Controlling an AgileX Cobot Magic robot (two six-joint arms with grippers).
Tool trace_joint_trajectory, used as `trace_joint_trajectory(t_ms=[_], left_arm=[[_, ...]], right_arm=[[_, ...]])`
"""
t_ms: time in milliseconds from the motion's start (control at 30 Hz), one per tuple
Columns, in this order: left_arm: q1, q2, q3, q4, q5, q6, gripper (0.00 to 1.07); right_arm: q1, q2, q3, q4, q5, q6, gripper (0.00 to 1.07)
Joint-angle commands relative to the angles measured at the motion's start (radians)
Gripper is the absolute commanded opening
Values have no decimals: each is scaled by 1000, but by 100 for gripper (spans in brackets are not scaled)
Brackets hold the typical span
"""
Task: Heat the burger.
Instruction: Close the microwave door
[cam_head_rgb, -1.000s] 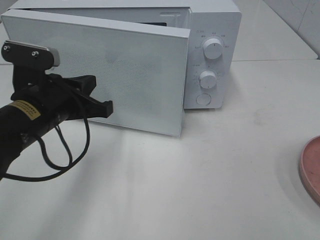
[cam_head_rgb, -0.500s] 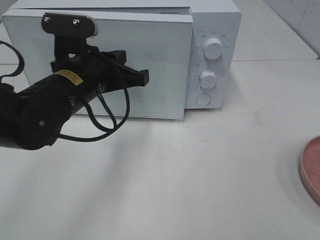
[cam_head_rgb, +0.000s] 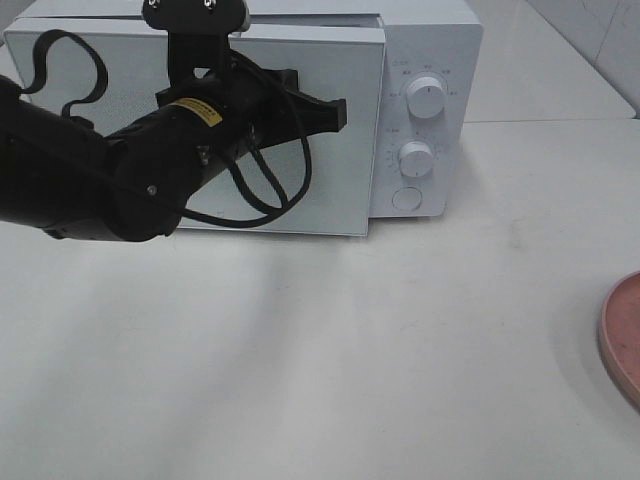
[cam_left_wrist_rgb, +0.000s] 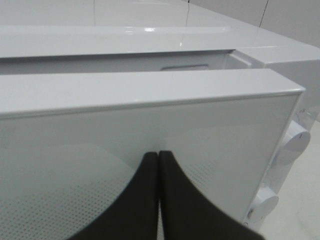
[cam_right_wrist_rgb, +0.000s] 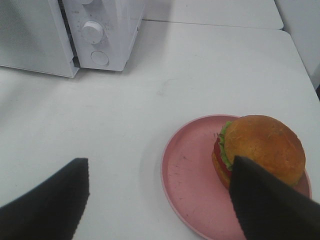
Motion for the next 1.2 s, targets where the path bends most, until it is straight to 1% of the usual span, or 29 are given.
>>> trace_joint_trajectory(t_ms=[33,167,233,267,300,333,367,500,600,800,867,933,1133,1200], left_arm=[[-4,15,-48,-9,15,21,0],[-4,29,-77,-20,21,24,0],[-4,40,-109,-63,47,59,0],[-4,40,-109,-63,47,59,0],[-4,47,-121,-87,63,85,0],[-4,47,-121,-87,63,85,0],[-4,53,-129,-106,68,105,0],[1,64,-142,-142,65,108,0],[8,67,-147,-139,67,108,0],[42,77,-202,-137,105,107,0],[47,78,-207,-136,107,107,0],[83,89,-243,-136,140,107,0],[93,96,-265,-125,183,107,0],[77,94,-265,-95,205,125,0]], right_arm=[[-6,-28,4,1,-7,1,75],[-6,-28,4,1,-7,1,75],[-6,-28,4,1,-7,2,75],[-6,-28,4,1,-7,2,75],[-6,-28,4,1,-7,4,75],[-6,-28,4,1,-7,4,75],[-6,-28,4,1,-7,4,75],[-6,-28,4,1,-7,4,75],[-6,-28,4,1,-7,4,75],[-6,-28,4,1,-7,4,75],[-6,-28,4,1,-7,4,75],[-6,-28,4,1,-7,4,75],[-6,-28,4,1,-7,4,75],[-6,-28,4,1,-7,4,75]])
